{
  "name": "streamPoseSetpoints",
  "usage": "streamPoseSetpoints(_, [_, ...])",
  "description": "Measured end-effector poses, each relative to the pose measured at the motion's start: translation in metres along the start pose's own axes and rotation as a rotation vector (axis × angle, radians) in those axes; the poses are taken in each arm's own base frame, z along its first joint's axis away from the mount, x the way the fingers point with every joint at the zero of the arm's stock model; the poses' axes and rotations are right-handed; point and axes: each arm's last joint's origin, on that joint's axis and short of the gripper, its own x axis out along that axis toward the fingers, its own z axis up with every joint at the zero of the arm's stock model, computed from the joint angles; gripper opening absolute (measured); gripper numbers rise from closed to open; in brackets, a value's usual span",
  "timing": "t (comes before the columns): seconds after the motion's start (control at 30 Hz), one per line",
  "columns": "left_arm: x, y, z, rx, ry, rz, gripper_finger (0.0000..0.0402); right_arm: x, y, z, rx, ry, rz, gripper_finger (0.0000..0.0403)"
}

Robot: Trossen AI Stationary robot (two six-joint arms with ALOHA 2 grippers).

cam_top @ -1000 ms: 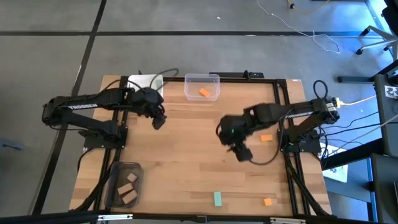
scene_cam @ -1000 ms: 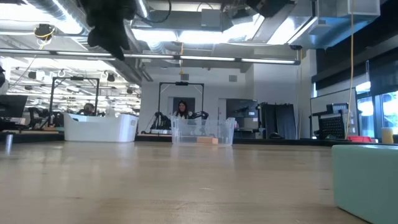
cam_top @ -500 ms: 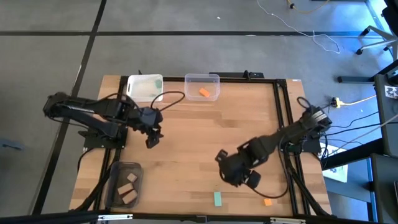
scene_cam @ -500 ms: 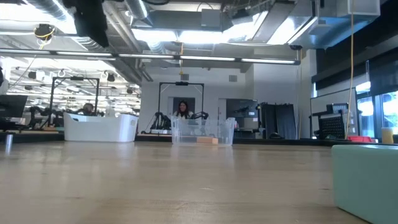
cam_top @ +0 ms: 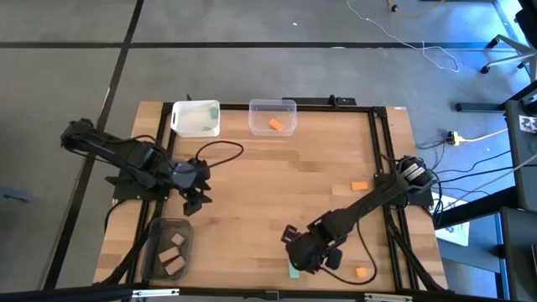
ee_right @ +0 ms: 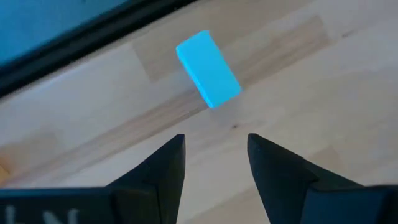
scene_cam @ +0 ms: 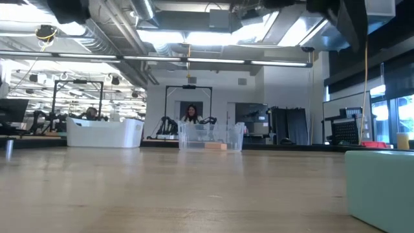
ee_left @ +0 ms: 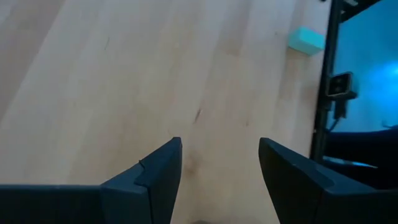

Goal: Sort & place blocks by color
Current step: Put the blue block into the white bin

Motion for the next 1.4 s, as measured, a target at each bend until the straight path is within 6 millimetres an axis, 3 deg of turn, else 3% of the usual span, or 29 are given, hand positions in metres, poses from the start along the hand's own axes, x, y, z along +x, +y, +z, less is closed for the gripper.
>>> streamPoseSetpoints(0.2, [-0.016,-0.002,-0.007,-0.015,-0.057,-0.035,0.0204,0.018,-0.004,0.005,-0.13,-0.023,-0.014,0.0175])
streamPoseSetpoints(0.47, [-0.028,-0.001,-0.011,-0.003,-0.104,-0.043,0.0204,0.024,-0.007,0.011,-0.169,-0.095,-0.013,0.0175])
streamPoseSetpoints(0.6, [-0.029,0.0,-0.011,0.001,-0.104,-0.042,0.0204,0.027,-0.008,0.016,-0.181,-0.177,0.017,0.0175])
streamPoseSetpoints(1.03, [-0.03,0.001,-0.012,0.003,-0.096,-0.035,0.0204,0.071,-0.011,0.015,-0.178,-0.168,0.059,0.0175])
streamPoseSetpoints(1.4, [-0.03,0.001,-0.012,0.006,-0.106,-0.024,0.0204,0.073,-0.012,0.017,-0.178,-0.168,0.06,0.0175])
